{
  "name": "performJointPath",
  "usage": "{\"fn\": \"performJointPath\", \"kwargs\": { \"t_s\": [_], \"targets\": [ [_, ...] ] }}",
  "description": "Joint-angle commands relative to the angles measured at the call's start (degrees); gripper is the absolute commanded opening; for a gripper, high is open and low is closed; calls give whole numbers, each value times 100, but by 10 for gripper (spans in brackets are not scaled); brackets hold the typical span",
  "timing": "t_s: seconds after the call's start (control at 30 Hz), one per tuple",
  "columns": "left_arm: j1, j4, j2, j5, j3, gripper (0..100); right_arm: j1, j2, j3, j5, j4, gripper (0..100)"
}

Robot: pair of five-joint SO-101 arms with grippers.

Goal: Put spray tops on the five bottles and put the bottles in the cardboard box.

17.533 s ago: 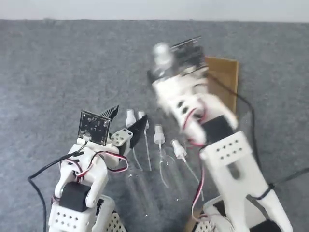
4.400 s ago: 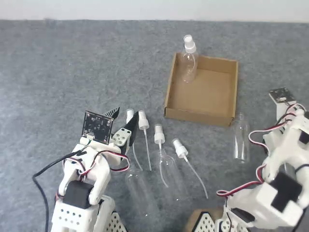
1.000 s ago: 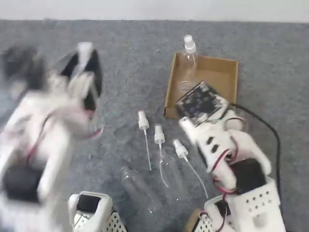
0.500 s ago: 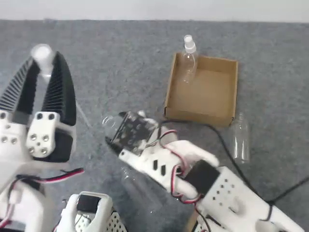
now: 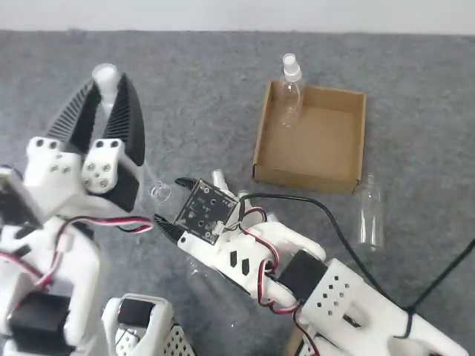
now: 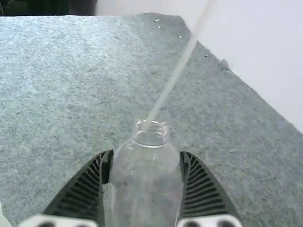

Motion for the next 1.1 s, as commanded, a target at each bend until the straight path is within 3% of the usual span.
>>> {"fn": "performJointPath", "kwargs": {
  "t_s": [0.0,0.8,1.07],
  "targets": [
    [-9,-167,-18,53,119,29,-31,-4,-62,-88,-145,6],
    [-9,-299,-299,44,418,29,40,-998,440,-44,-136,6],
    [44,141,-299,35,629,29,374,-1059,774,-44,-136,6]
  ]
}}
